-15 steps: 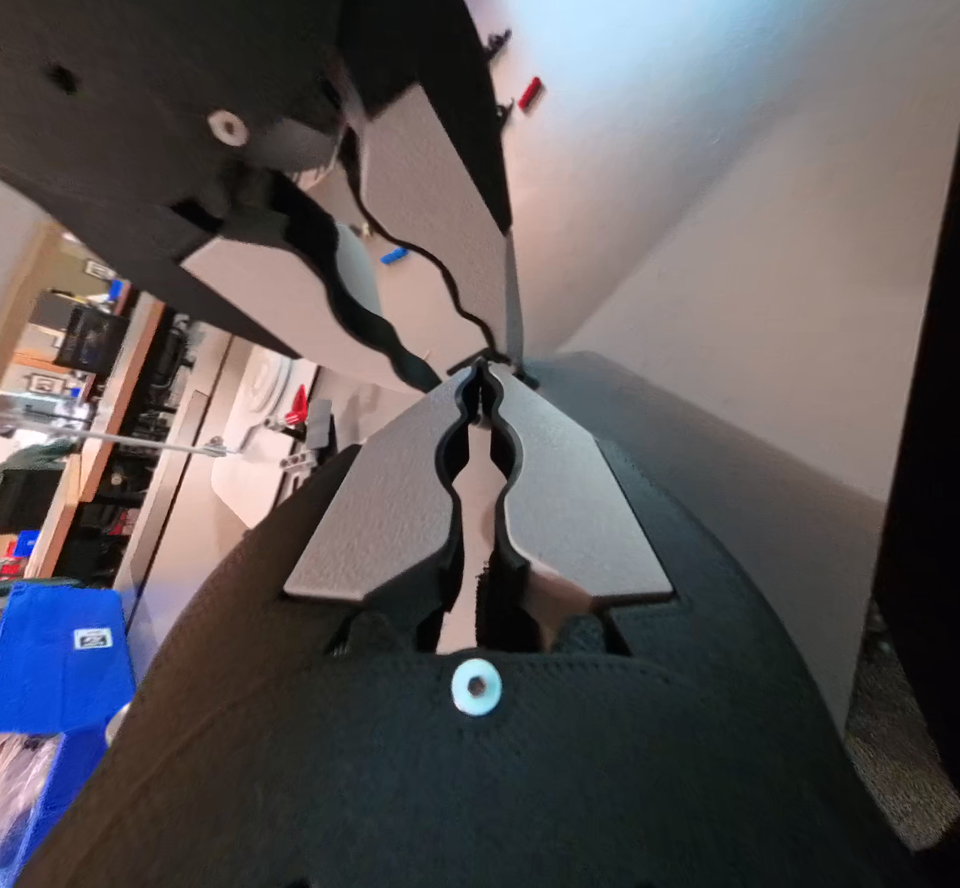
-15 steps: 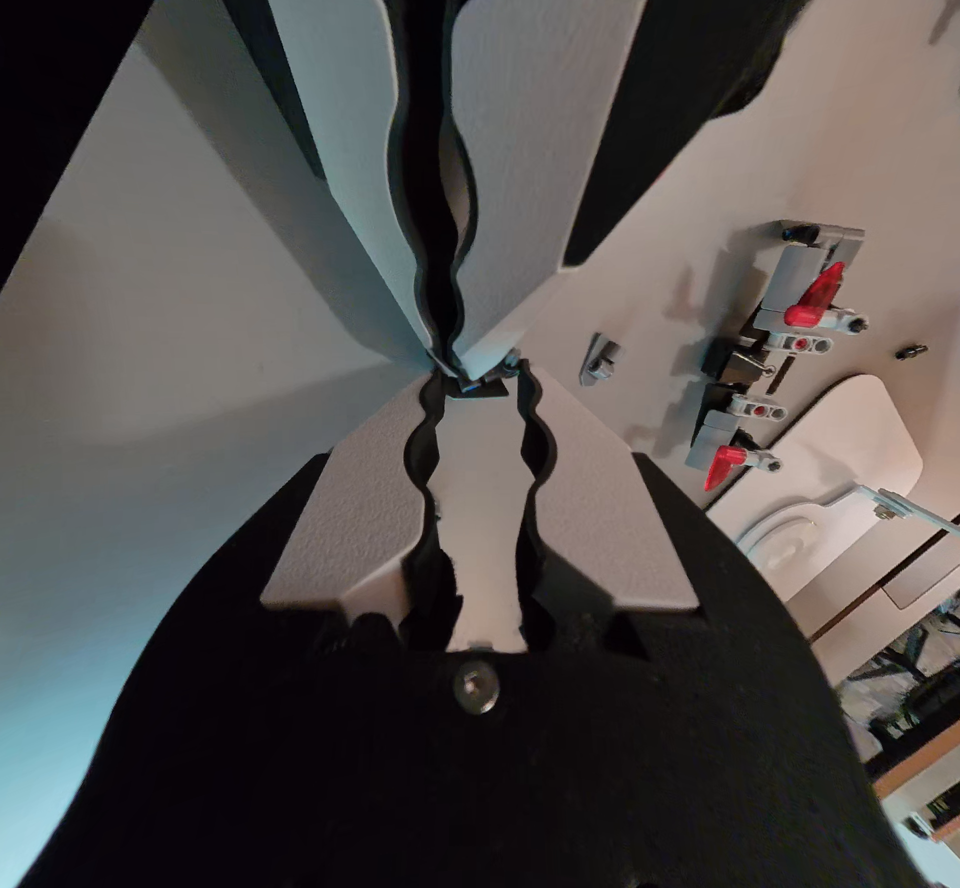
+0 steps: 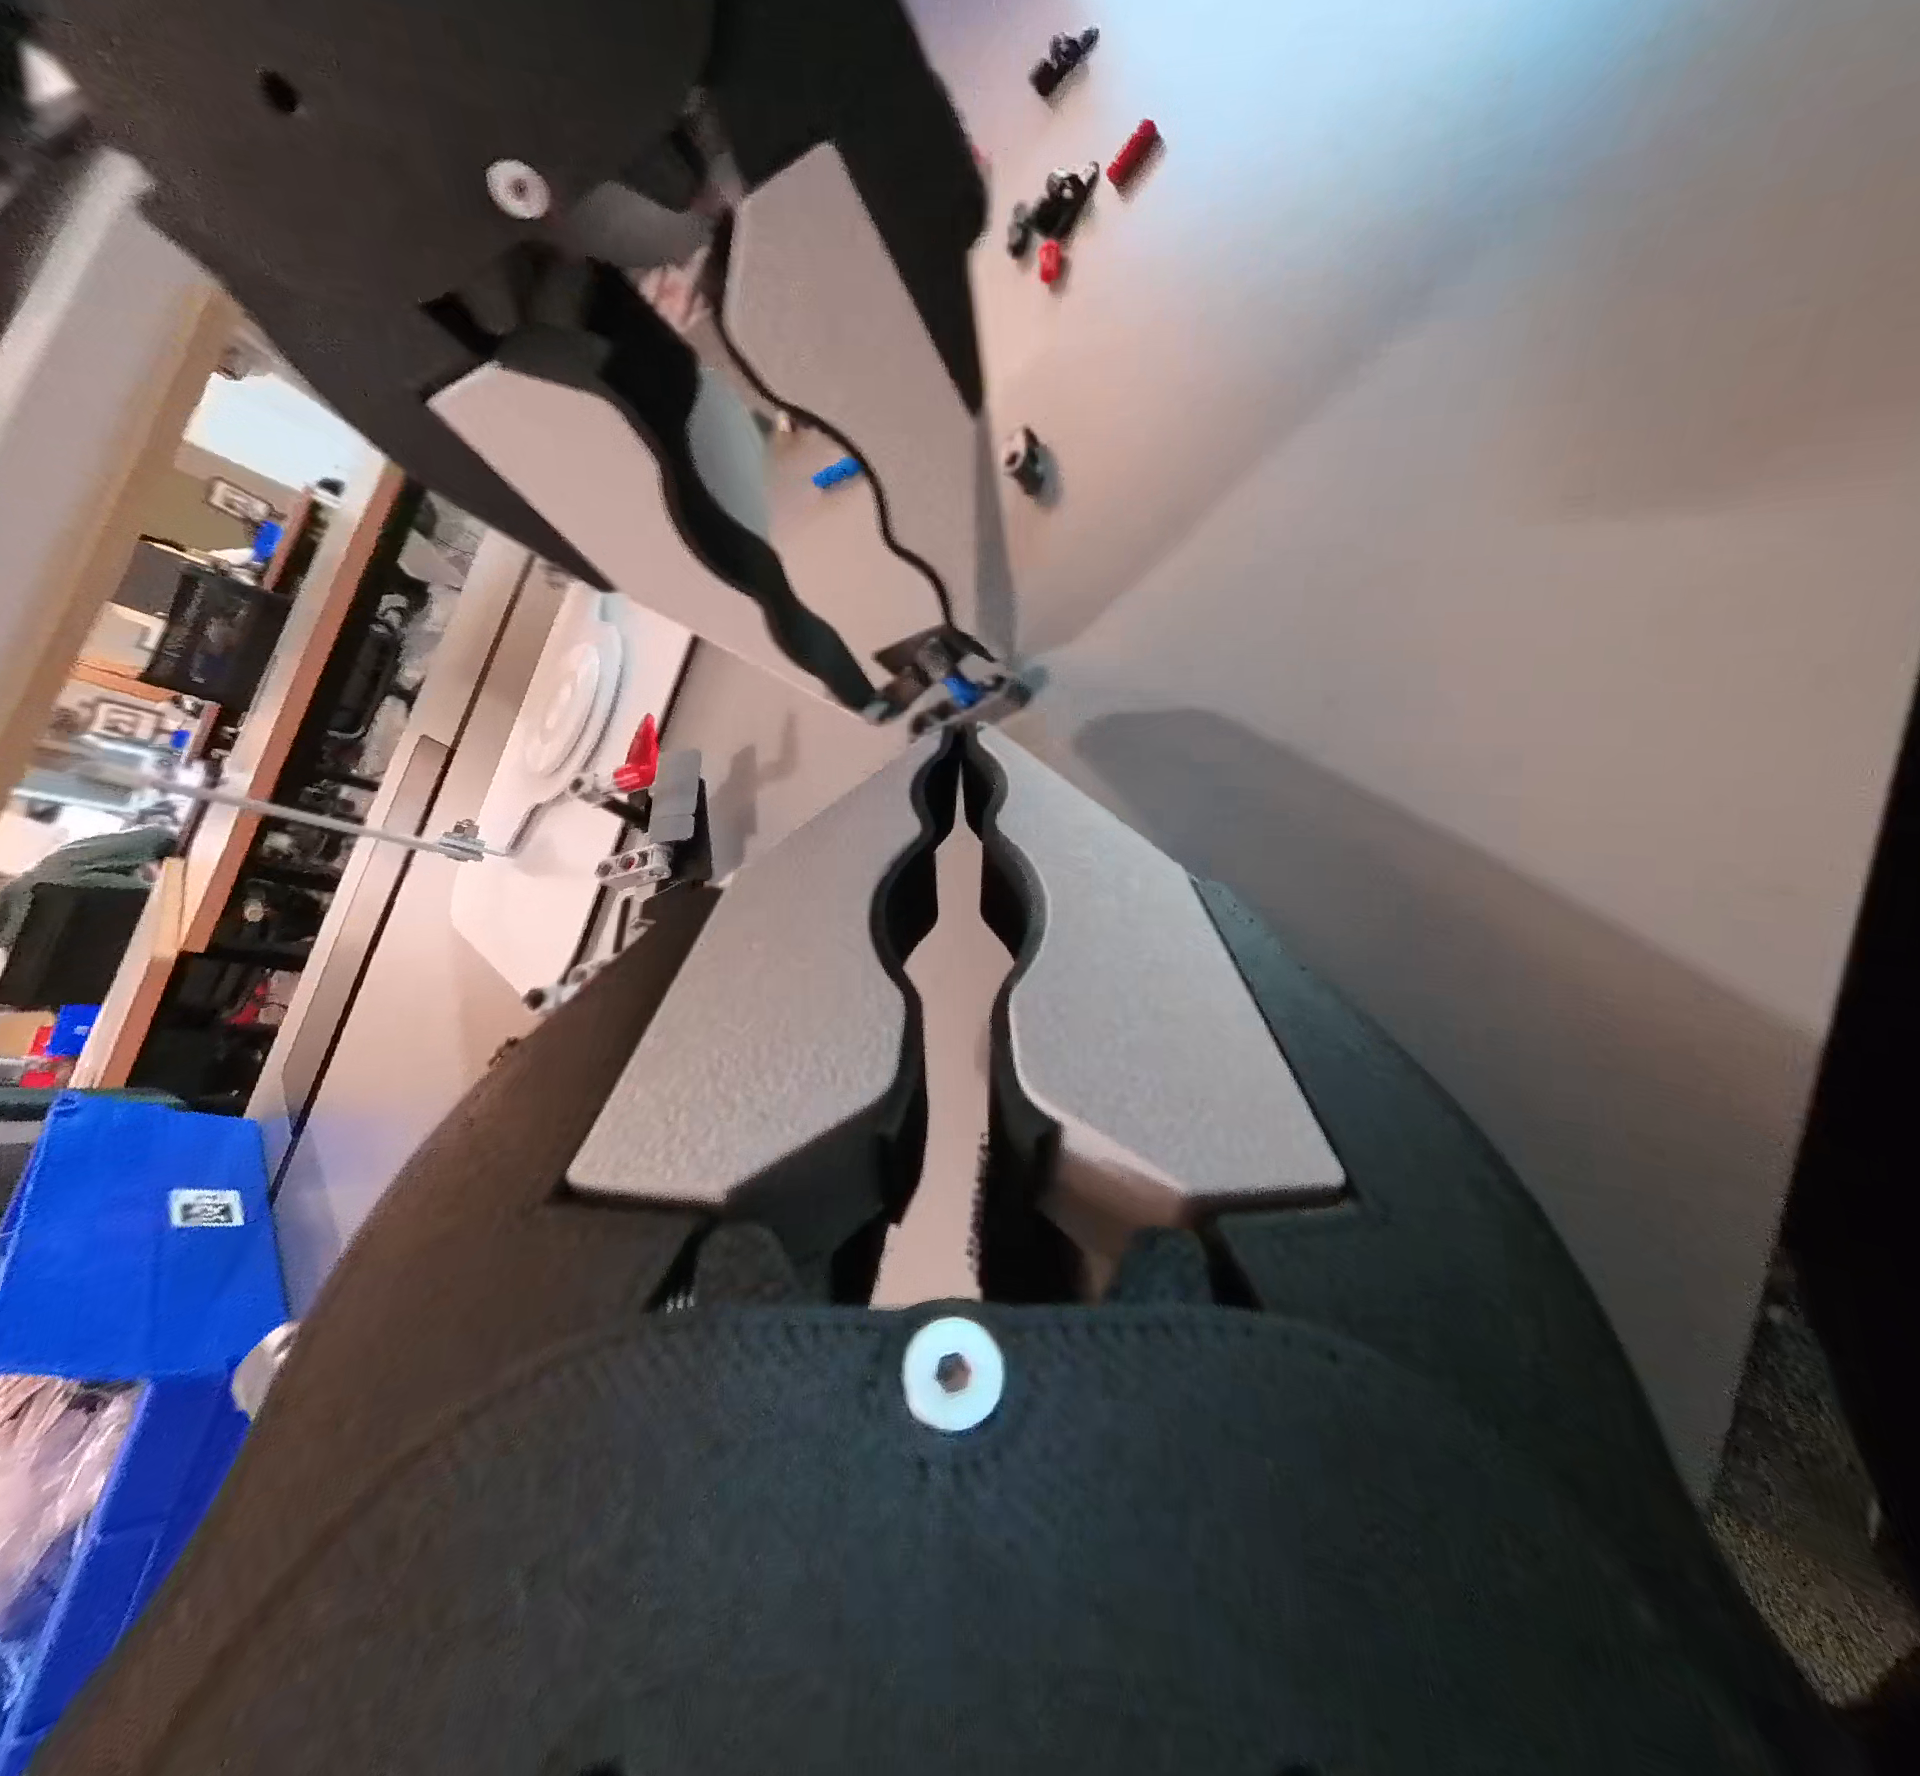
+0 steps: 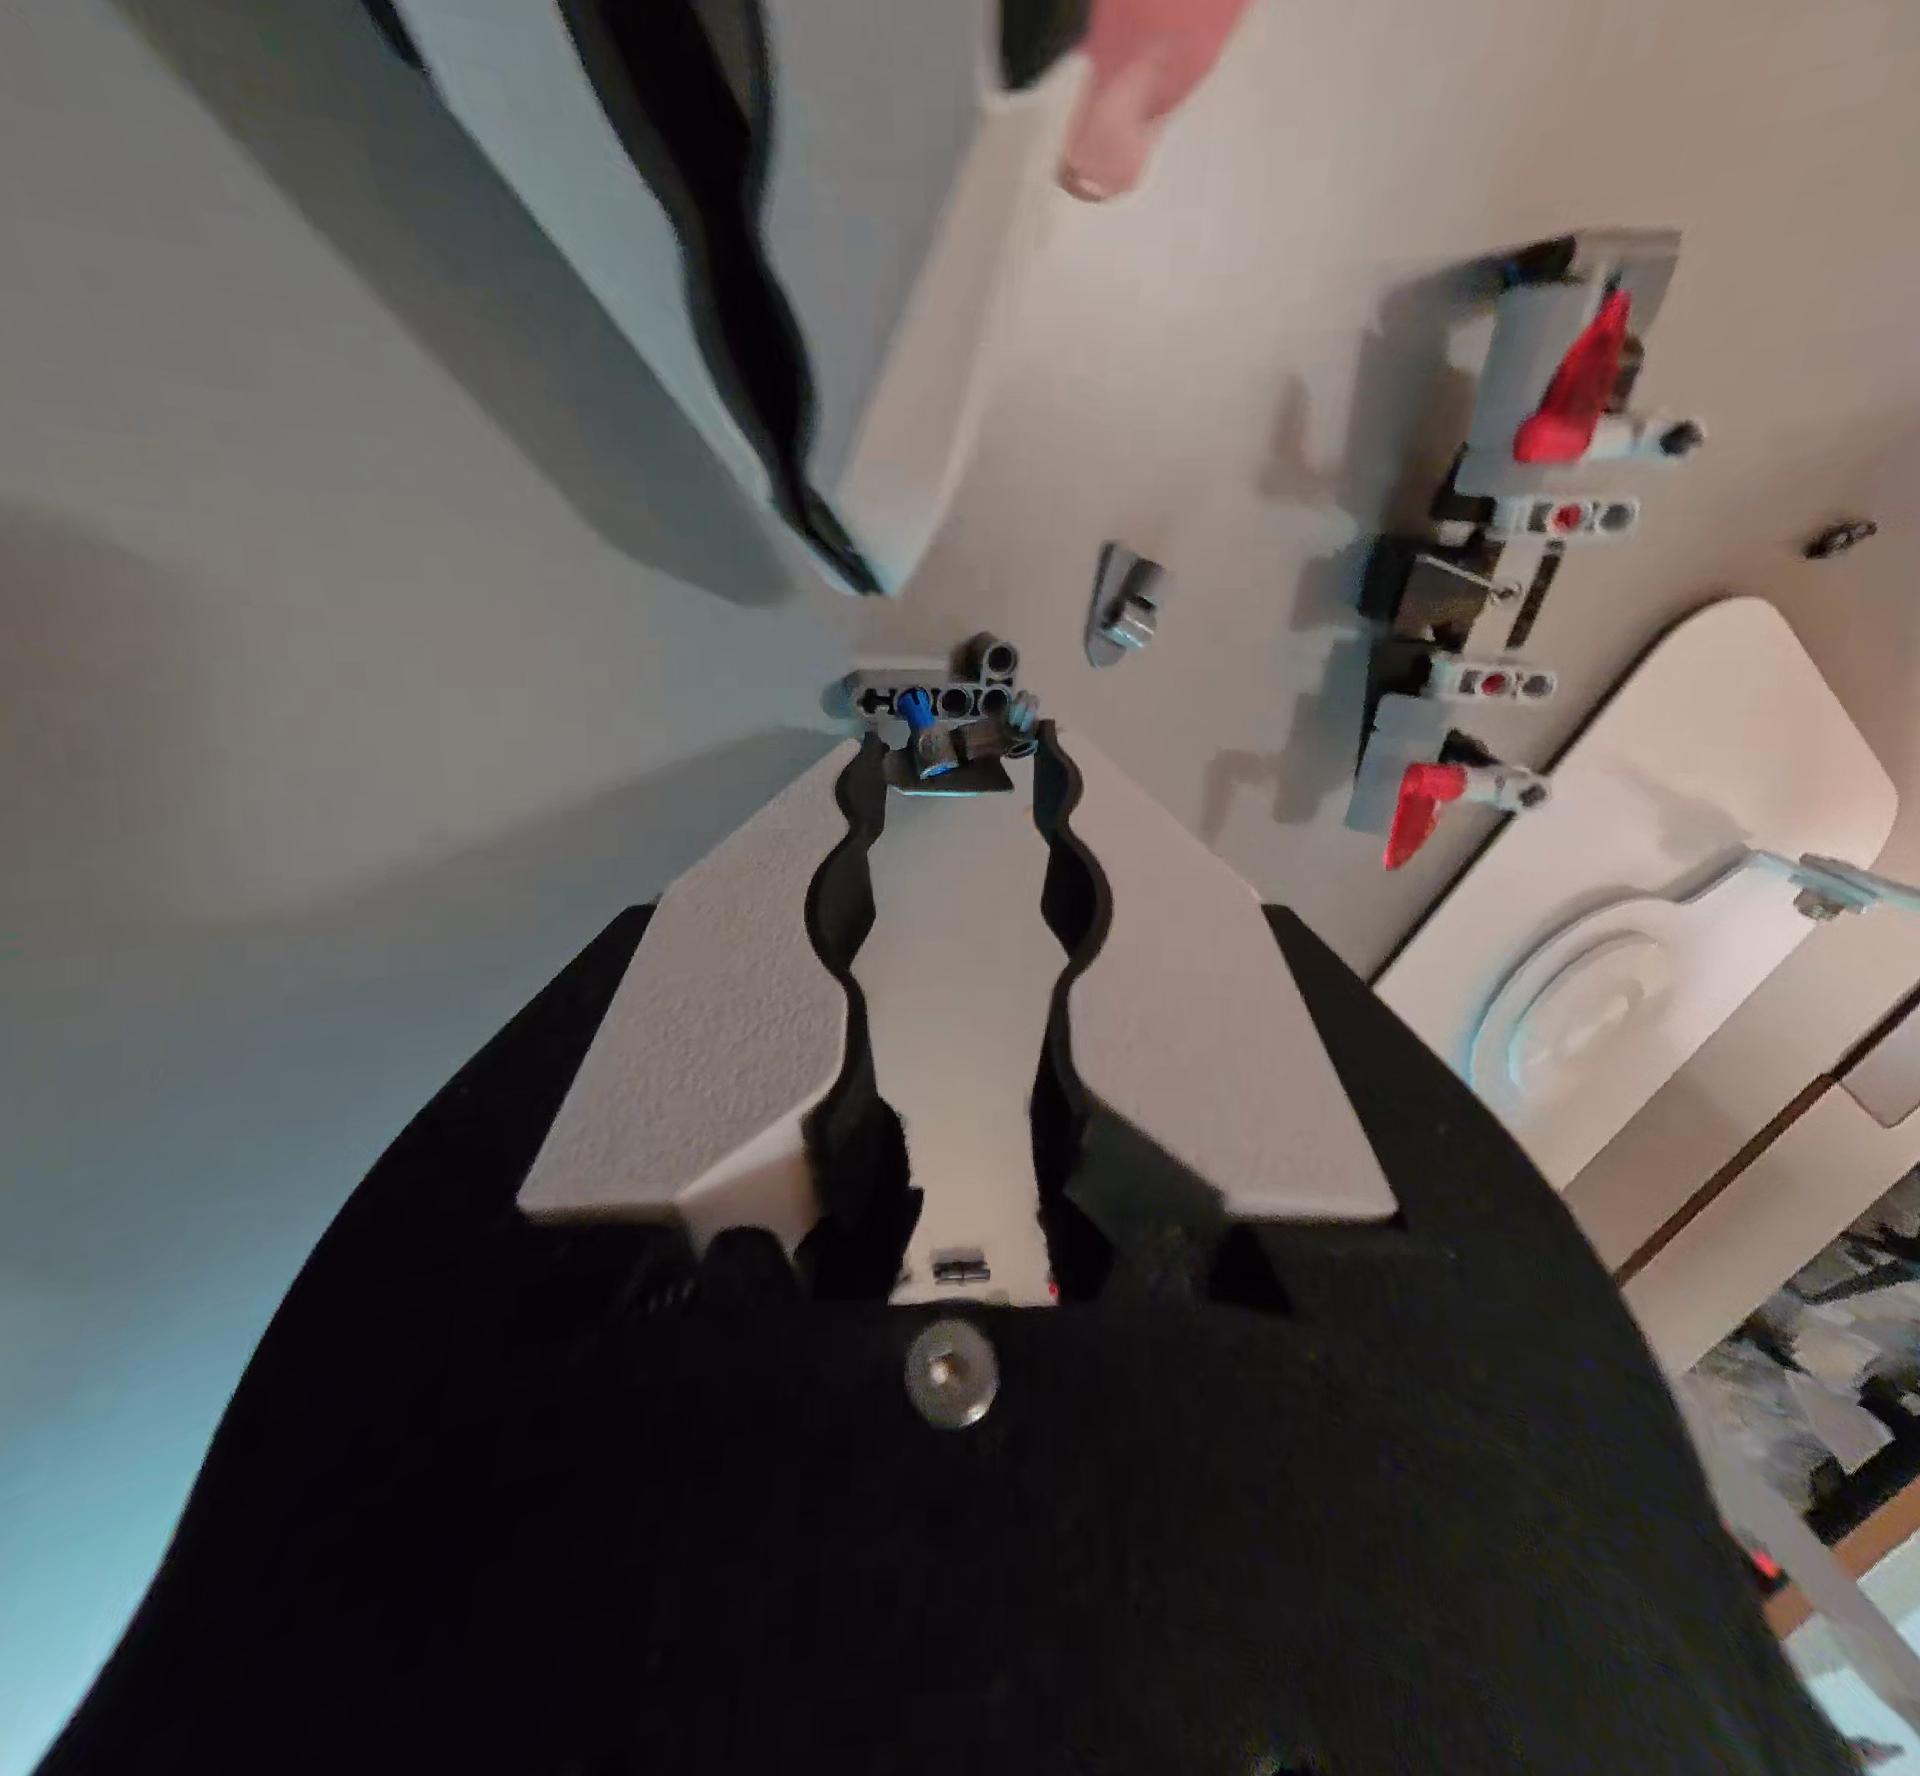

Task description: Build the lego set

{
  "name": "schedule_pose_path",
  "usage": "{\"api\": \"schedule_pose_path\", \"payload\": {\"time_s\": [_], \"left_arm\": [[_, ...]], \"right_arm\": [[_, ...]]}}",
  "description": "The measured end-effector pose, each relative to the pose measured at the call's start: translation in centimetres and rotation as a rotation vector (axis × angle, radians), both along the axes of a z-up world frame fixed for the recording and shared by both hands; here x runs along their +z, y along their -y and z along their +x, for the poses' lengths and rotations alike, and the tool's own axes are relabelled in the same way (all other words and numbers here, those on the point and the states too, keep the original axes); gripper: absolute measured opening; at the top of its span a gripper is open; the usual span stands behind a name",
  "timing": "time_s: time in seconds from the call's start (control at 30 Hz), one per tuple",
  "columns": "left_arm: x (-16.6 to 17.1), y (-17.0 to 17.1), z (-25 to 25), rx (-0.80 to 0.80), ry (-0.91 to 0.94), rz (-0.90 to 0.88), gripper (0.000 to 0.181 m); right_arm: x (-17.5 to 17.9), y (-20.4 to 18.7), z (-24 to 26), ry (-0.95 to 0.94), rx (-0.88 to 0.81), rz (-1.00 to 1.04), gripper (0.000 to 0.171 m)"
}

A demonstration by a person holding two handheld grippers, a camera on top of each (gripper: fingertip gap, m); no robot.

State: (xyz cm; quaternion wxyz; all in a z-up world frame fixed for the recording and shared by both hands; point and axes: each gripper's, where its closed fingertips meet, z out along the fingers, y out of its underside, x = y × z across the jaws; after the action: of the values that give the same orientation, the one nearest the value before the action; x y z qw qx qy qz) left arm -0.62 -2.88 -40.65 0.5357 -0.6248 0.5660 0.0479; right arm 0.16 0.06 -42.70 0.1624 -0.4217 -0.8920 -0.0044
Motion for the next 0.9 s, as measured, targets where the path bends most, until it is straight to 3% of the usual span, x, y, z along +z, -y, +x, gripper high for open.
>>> {"api": "schedule_pose_path", "payload": {"time_s": [0.33, 0.57, 0.9], "left_arm": [[0.0, -3.8, 0.9, 0.093, -0.03, -0.007, 0.0], [-0.8, -6.6, 1.0, 0.139, -0.056, -0.08, 0.006], [-1.9, -7.1, 1.8, 0.122, -0.115, -0.066, 0.0]], "right_arm": [[0.0, -4.7, 0.9, 0.018, -0.096, 0.008, 0.027], [-0.2, -5.3, 1.2, 0.049, -0.103, -0.054, 0.027], [-0.3, -5.1, 1.3, 0.053, -0.11, -0.069, 0.027]]}}
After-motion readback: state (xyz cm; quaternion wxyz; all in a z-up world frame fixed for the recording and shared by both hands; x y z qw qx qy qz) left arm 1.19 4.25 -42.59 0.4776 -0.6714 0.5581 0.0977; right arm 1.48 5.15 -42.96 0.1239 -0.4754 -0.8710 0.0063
